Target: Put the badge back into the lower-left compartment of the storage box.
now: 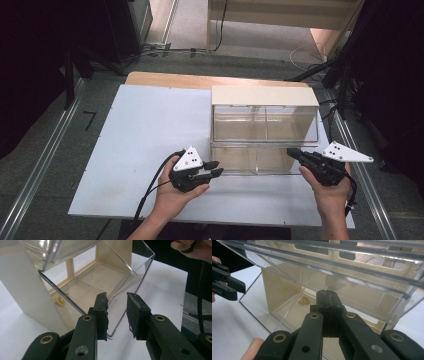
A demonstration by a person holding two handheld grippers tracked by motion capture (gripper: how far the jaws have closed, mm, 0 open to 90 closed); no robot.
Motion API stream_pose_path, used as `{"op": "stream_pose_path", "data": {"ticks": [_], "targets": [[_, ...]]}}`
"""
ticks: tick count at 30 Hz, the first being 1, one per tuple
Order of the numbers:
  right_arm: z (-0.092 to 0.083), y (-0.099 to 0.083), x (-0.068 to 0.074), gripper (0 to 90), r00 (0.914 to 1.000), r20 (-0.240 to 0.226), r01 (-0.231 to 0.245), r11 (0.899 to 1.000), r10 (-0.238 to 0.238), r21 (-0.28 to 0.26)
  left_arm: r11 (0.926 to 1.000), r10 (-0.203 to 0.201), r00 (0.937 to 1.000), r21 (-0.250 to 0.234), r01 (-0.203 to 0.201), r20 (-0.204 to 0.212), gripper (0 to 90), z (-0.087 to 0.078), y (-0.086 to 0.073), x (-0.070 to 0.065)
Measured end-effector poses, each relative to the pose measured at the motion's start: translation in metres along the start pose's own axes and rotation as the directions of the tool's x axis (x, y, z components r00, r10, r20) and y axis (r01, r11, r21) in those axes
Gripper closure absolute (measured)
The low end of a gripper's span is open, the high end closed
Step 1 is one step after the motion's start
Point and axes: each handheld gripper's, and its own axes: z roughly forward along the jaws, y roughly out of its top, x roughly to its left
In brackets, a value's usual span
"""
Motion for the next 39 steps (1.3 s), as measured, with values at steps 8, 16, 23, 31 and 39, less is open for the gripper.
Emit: {"op": "stream_pose_path", "data": {"ticks": [8, 16, 23, 31, 39], "targets": [[-0.003, -0.002, -0.002, 88.4, 0.9999, 0.009, -0.011, 1.0, 0.011, 0.0, 0.9997, 0.01, 0.9999, -0.023, -0.01, 0.005, 74.9, -0.008, 0.006, 0.002], [-0.006, -0.003, -0.004, 88.4, 0.9998, 0.015, -0.015, 1.0, 0.015, 0.001, 0.999, 0.009, 1.0, -0.043, -0.009, -0.001, 85.8, -0.014, 0.009, 0.003], [-0.01, -0.004, -0.01, 88.4, 0.9993, 0.02, -0.03, 1.0, 0.03, 0.002, 0.9987, 0.0, 1.0, -0.051, 0.0, -0.002, 89.9, -0.017, 0.01, 0.004], [-0.017, -0.009, -0.017, 88.4, 0.9978, 0.035, -0.057, 0.998, 0.057, 0.004, 0.9986, -0.002, 1.0, -0.052, 0.002, 0.001, 90.0, -0.017, 0.011, 0.004], [-0.021, -0.015, -0.023, 88.4, 0.9972, 0.032, -0.068, 0.998, 0.068, 0.009, 0.9986, -0.005, 1.0, -0.053, 0.005, 0.005, 90.0, -0.017, 0.011, 0.004]]}}
